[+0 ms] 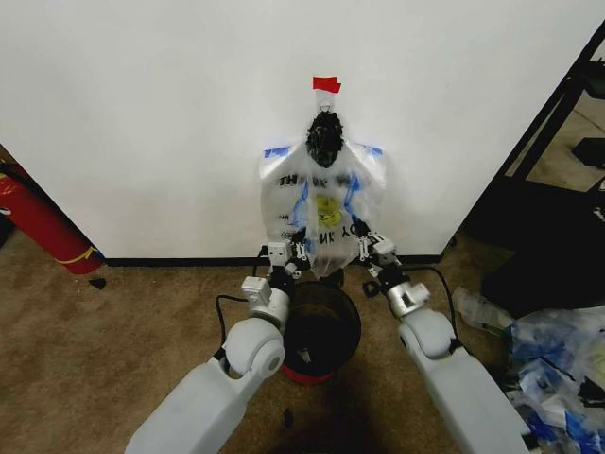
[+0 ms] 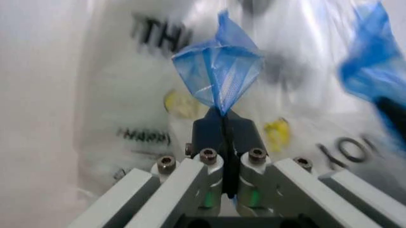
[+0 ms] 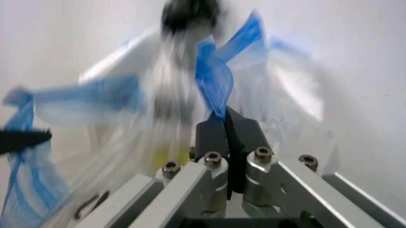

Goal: Pick up the garbage bag from the wall and place it over the trash bin.

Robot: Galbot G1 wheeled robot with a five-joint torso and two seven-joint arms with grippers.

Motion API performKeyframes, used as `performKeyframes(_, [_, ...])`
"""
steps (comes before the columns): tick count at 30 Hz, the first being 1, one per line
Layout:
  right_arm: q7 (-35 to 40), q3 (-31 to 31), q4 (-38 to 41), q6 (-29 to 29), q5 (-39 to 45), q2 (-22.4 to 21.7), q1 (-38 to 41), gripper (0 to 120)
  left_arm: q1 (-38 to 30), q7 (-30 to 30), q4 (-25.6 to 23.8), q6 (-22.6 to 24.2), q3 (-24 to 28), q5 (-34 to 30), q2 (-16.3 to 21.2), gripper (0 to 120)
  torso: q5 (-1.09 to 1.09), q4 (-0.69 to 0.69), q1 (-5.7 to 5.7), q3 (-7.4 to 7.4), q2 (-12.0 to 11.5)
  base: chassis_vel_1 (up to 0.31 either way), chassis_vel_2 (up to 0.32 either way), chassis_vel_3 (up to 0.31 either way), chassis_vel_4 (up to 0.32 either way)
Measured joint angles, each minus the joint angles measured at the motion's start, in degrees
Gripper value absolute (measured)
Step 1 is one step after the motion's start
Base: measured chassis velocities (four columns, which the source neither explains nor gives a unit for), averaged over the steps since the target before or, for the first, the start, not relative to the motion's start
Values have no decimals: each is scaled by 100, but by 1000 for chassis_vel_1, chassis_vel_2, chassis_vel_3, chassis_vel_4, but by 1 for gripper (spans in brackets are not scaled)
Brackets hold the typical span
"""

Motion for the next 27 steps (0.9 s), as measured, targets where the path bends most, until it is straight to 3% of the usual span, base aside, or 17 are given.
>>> performKeyframes(8, [-351,440,650,341,424,64,-735,0,419,163,-443,-7,-483,26,82,0,0,-1,0,0,0,0,0,0,0])
performKeyframes(19, [-726,561,1204,674,1041,54,-1288,0,735,446,-873,-54,-869,-66,173,0,0,0,0,0,-1,0,0,0,0])
performKeyframes(27, [-1112,771,1358,985,774,178,-1796,0,1040,513,-976,-201,-955,-13,195,0,0,0,0,0,-1,0,0,0,0])
